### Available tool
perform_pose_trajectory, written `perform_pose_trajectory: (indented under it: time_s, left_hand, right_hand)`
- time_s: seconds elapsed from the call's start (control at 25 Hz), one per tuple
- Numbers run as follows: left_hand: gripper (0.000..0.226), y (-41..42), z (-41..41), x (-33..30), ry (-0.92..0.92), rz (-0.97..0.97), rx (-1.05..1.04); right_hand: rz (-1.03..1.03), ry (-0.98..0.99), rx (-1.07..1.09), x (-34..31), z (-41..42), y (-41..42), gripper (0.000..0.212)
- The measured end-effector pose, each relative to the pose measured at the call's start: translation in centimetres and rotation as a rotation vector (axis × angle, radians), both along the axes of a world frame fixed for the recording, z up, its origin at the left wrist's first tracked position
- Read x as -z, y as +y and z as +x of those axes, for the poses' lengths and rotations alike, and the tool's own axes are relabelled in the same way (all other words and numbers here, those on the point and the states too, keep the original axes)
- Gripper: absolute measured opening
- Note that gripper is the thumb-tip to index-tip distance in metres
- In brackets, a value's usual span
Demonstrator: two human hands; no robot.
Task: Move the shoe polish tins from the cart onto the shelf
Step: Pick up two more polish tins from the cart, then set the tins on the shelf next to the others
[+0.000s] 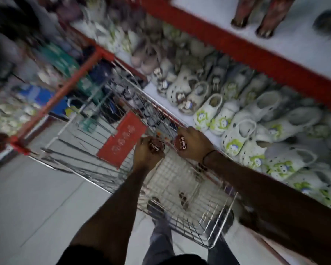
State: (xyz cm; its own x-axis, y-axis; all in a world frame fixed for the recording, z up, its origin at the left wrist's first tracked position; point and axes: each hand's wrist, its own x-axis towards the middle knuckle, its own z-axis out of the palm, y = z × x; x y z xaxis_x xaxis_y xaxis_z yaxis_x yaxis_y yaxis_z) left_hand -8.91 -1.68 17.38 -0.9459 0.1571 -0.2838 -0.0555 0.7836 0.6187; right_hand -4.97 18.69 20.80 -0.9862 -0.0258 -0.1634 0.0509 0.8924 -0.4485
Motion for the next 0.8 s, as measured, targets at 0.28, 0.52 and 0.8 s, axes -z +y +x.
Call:
perform_pose_trajectory:
  time_s: [0.28, 0.52, 0.8]
  left_hand:
    - [0.064, 3.1, -8.3, -17.7, 0.553, 0.359, 0.109]
    - [0.052, 15.3, -7.2, -26.0, 0.866, 0.422, 0.431]
    - [0.041, 28.9, -1.9, -29.3, 0.671, 0.359, 0.683]
  right_hand:
    - [-0.026, 0.503, 0.152, -19.5, -4.5, 3.7, 0.07]
    - [0.148, 0.657, 0.379, -27.5, 0.1, 12.8, 0.063]
    - [0.448, 0.451, 0.643, -27.6, 8.1, 22.2, 0.041]
